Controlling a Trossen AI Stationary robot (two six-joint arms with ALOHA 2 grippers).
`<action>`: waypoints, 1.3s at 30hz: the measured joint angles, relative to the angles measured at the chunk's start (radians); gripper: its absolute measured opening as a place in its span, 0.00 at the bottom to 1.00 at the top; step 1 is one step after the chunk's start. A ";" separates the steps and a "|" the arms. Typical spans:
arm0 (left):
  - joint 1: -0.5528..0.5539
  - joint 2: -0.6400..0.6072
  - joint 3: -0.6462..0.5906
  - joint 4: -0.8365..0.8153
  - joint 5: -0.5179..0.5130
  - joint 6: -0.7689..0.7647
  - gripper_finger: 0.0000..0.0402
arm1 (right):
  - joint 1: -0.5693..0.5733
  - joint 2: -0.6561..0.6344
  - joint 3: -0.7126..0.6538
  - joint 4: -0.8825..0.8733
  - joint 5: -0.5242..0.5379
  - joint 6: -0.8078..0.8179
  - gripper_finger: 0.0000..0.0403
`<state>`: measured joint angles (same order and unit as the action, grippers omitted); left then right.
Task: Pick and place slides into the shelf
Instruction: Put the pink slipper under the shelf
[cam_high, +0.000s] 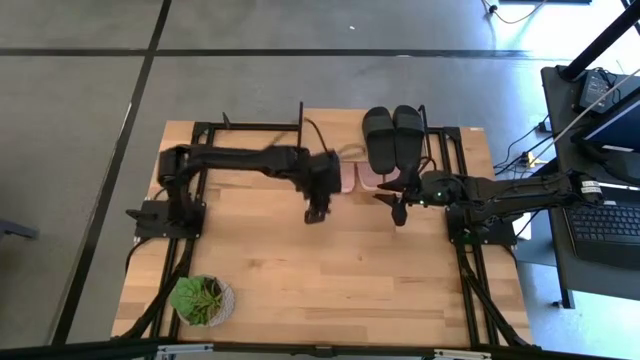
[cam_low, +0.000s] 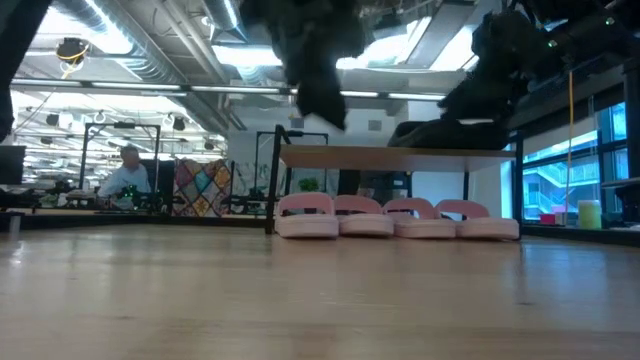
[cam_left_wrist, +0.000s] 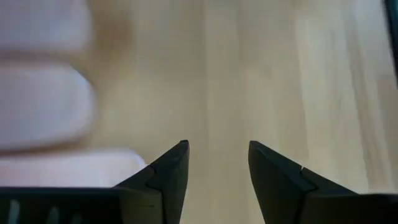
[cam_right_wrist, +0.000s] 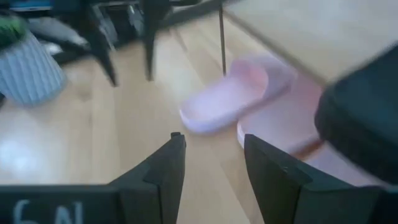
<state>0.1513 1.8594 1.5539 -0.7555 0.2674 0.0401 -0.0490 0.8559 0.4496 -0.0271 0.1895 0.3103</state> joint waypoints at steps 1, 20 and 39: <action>0.010 -0.028 0.000 0.024 -0.020 0.002 0.39 | 0.000 -0.001 0.000 0.023 0.000 0.000 0.41; 0.011 -0.212 0.000 -0.107 -0.126 0.059 0.39 | 0.000 -0.012 0.000 0.070 0.001 -0.005 0.41; -0.062 -0.210 -0.487 0.441 -0.064 -0.114 0.39 | -0.002 -0.012 0.000 0.067 0.054 -0.053 0.41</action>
<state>0.0893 1.6493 1.0666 -0.3144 0.2037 -0.0735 -0.0505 0.8436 0.4492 0.0395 0.2432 0.2573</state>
